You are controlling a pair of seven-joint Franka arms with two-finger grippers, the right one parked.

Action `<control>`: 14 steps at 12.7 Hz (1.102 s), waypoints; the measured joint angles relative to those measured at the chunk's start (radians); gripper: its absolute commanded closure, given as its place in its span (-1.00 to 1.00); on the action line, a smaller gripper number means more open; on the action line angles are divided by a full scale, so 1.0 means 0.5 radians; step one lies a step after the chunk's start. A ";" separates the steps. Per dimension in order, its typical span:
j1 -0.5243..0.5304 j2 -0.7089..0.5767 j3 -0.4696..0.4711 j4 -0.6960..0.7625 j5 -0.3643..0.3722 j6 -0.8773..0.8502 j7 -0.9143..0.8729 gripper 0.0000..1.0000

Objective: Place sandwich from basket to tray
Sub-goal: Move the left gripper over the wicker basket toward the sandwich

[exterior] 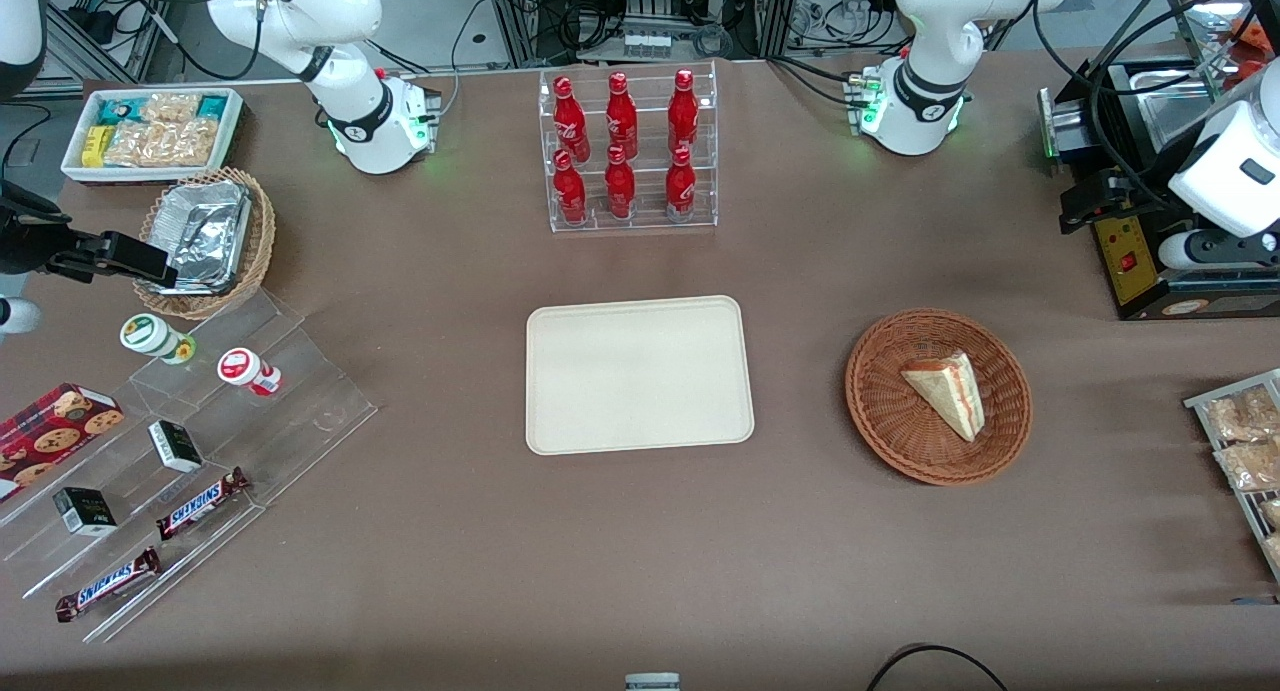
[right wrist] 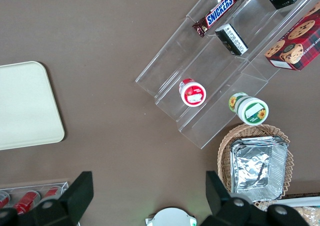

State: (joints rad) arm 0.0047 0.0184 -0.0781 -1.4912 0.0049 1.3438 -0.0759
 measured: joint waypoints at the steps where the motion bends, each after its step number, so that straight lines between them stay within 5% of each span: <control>1: 0.000 0.000 -0.001 0.000 0.000 0.001 0.000 -1.00; 7: -0.002 0.001 -0.007 -0.140 0.001 0.146 0.000 -1.00; 14: -0.003 0.016 -0.007 -0.700 0.002 0.819 0.000 -1.00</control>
State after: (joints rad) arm 0.0033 0.0264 -0.0817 -1.8411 0.0061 1.7534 -0.0759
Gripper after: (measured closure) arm 0.000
